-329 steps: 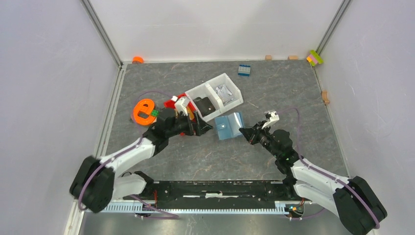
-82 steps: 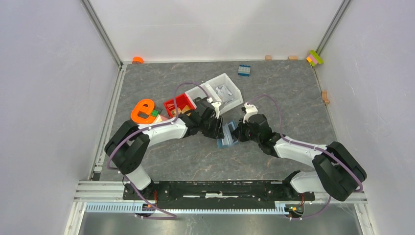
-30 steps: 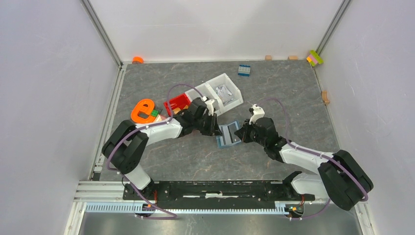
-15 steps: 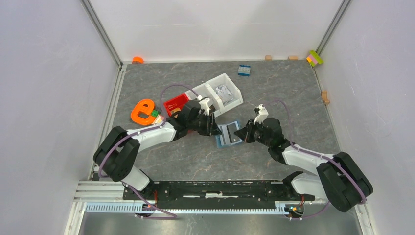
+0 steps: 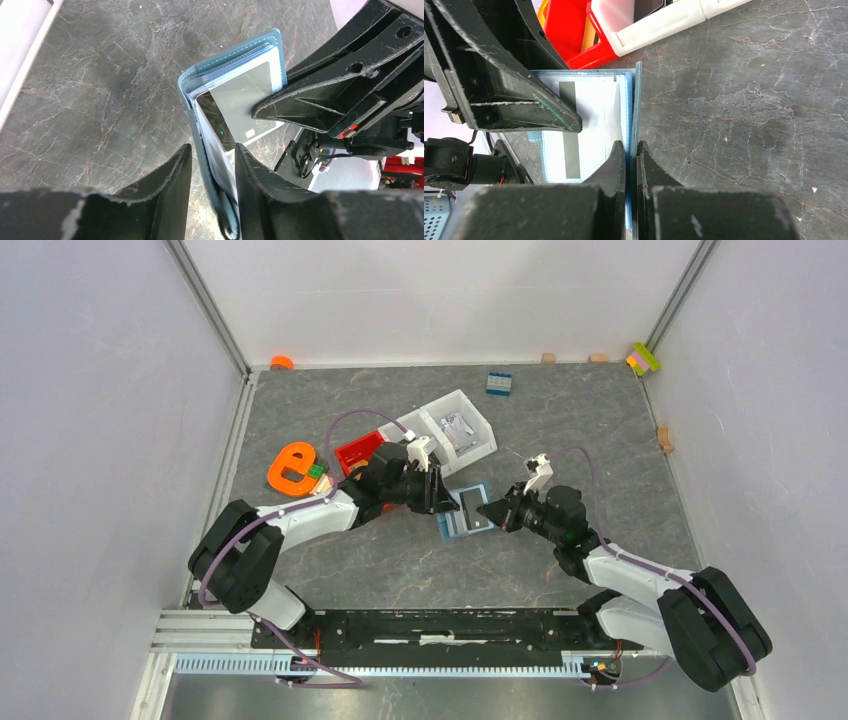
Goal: Take the credit cards out of the card holder
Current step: Remove the credit card from the card holder.
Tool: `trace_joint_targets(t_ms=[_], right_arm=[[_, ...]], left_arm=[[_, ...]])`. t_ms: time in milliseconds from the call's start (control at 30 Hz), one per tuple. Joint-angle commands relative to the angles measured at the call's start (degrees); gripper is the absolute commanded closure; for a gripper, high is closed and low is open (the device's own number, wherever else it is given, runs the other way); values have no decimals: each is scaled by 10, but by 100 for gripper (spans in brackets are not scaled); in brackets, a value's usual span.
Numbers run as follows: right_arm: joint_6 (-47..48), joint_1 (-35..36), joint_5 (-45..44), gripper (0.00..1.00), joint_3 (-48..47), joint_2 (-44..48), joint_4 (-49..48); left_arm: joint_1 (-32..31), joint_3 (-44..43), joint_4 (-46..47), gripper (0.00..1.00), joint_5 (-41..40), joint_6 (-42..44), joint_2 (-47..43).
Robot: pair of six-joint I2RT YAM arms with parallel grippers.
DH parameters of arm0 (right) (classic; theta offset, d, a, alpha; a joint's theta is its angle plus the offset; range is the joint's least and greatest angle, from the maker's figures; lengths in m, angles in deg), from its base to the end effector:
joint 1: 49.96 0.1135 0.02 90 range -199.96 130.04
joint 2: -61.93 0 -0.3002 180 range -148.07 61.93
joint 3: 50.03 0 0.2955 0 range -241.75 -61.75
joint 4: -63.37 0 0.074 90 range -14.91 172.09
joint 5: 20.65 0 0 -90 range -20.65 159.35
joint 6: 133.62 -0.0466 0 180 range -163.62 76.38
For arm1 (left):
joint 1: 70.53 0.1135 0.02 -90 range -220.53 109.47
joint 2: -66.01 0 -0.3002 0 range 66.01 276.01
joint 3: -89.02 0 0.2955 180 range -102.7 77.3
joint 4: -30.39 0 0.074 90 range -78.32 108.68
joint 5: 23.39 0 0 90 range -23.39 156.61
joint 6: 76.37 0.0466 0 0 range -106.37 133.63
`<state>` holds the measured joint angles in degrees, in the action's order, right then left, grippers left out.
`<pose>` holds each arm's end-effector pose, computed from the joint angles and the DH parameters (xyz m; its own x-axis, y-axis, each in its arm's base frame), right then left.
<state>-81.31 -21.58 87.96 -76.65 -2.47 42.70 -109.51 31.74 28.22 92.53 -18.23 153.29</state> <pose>0.2013 0.1256 0.1684 -0.6443 0.3105 -0.6989 -0.4106 0.6306 0.6586 0.2669 -0.2422 0.2039 -0.8020 0.0383 -0.5961 0.5064 0.5729 -0.6445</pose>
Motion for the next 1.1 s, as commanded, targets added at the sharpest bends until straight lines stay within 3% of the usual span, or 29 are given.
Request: trace_joint_targets(t_ms=[0, 200, 333, 400, 433, 633, 933, 1067], right_arm=[[-5, -2, 1, 100, 3, 18, -37], [3, -4, -34, 99, 1, 28, -2], [33, -5, -94, 79, -28, 24, 76], [45, -4, -115, 63, -36, 27, 100], [49, -4, -122, 62, -37, 30, 105], [76, -4, -144, 61, -36, 64, 116], [99, 8, -24, 56, -17, 66, 13], [101, 13, -17, 57, -16, 65, 3]], left_arm=[[2, 1, 29, 63, 23, -17, 1], [2, 18, 59, 87, 34, -21, -22], [2, 32, 75, 92, 29, -21, -44], [2, 34, 79, 92, 29, -22, -48], [2, 35, 78, 92, 28, -22, -49], [4, 27, 48, 92, 2, -20, -41], [12, 25, 43, 93, 3, -27, -35], [15, 27, 23, 93, -31, -26, -44]])
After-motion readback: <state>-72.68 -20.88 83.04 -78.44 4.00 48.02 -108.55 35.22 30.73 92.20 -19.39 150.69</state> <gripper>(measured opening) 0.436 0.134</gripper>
